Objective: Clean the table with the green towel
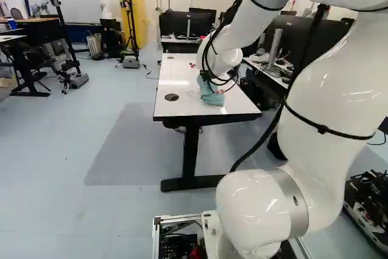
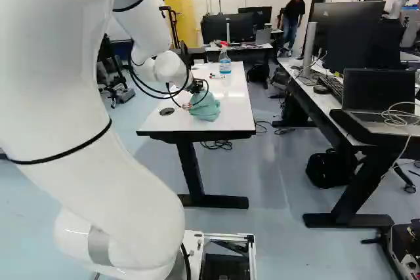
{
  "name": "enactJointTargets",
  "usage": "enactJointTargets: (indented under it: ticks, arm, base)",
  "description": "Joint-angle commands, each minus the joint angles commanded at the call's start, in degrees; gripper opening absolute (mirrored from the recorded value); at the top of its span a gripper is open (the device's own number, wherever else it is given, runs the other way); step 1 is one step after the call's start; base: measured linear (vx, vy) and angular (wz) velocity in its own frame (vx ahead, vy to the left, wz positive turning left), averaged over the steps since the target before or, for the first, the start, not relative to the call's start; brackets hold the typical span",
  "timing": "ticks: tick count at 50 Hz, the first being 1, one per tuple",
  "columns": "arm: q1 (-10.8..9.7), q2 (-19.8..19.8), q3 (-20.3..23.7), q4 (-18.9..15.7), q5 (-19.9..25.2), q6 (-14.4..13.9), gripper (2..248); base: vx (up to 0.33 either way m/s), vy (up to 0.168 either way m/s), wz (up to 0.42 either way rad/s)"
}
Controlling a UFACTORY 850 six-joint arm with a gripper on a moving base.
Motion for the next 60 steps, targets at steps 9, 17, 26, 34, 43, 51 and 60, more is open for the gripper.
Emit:
enactJointTargets:
  ticks: [9, 17, 26, 34, 43, 51, 60]
  arm:
    - [1.15, -0.47, -0.50, 0.00, 0.00, 0.00, 24]
    - [1.15, -0.47, -0.50, 0.00, 0.00, 0.00, 24]
    - [1.15, -0.47, -0.50, 0.00, 0.00, 0.00, 24]
    - [1.15, -0.47, -0.50, 0.00, -0.04, 0.00, 24]
    - [1.15, -0.71, -0.52, 0.00, -0.36, 0.00, 24]
    - [1.15, -1.68, -0.60, 0.00, -0.71, 0.00, 24]
    - [1.15, -3.00, -0.75, 0.00, -1.12, 0.00, 24]
  base:
    - [0.000, 0.000, 0.000]
    - [0.000, 0.000, 0.000]
    - [0.000, 0.000, 0.000]
    - [0.000, 0.000, 0.000]
    - [0.000, 0.000, 0.000]
    - [0.000, 0.000, 0.000]
    - [0.000, 0.000, 0.000]
